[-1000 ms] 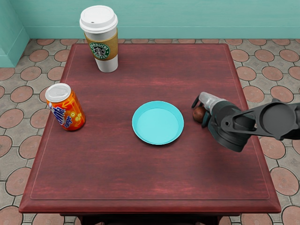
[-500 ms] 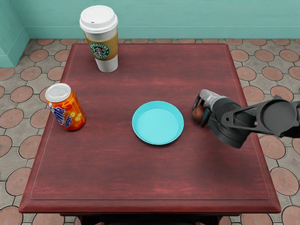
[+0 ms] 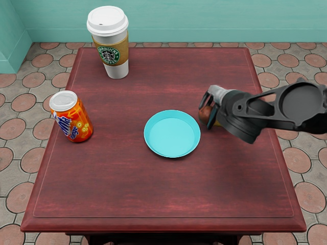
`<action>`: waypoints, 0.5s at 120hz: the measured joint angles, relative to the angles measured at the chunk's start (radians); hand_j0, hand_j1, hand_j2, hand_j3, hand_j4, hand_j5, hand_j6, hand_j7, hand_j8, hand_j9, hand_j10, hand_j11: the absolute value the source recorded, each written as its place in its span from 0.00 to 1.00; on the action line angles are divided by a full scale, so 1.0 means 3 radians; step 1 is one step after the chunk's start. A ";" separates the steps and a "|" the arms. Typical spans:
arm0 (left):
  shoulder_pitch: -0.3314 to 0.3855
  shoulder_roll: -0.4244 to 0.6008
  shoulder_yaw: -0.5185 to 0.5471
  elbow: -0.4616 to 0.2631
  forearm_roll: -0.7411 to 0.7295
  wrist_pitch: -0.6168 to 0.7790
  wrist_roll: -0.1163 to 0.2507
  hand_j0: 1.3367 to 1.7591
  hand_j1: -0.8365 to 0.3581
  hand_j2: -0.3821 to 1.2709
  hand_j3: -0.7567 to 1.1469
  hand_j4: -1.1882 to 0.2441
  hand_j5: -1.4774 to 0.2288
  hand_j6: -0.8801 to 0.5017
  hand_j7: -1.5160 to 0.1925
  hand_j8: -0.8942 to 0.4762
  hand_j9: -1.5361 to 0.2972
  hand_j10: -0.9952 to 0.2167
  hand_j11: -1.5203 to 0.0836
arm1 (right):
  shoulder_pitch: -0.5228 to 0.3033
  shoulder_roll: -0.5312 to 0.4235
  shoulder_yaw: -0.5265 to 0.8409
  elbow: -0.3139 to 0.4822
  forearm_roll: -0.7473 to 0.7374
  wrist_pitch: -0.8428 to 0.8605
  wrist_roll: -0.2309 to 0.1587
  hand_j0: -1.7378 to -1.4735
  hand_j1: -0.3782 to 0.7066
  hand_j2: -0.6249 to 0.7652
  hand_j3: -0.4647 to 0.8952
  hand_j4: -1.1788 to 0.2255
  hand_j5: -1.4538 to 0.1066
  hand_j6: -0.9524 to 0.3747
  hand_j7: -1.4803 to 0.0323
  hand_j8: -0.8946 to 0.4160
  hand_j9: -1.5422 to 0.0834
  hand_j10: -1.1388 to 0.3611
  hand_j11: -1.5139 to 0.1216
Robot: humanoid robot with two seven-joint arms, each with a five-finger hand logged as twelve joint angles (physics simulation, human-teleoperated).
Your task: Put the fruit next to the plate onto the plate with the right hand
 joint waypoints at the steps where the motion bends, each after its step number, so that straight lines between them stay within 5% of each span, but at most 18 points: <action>1: 0.0000 0.0000 0.0000 0.0000 0.0000 0.0000 0.0000 0.76 0.99 0.23 0.40 0.83 0.86 0.64 0.89 0.65 0.84 0.82 0.95 | 0.0012 0.0013 0.0000 0.0004 0.0015 0.0000 0.0000 0.33 0.58 0.61 0.34 0.44 0.14 0.46 0.23 0.47 0.23 0.47 0.22; 24: 0.0000 0.0000 0.0000 0.0000 0.0000 0.0000 0.0000 0.76 0.99 0.23 0.40 0.83 0.86 0.64 0.89 0.65 0.84 0.82 0.95 | 0.0385 0.0482 0.0001 0.0057 0.0460 -0.0026 0.0005 0.32 0.64 0.81 0.34 0.42 0.15 0.47 0.23 0.45 0.23 0.40 0.21; 60: 0.0000 0.0000 0.0000 0.0000 0.0000 0.0000 0.0000 0.76 0.99 0.23 0.40 0.83 0.86 0.64 0.89 0.65 0.84 0.82 0.95 | 0.0639 0.0719 -0.0009 0.0049 0.0712 -0.0029 0.0003 0.32 0.66 0.86 0.34 0.34 0.14 0.46 0.23 0.44 0.21 0.26 0.19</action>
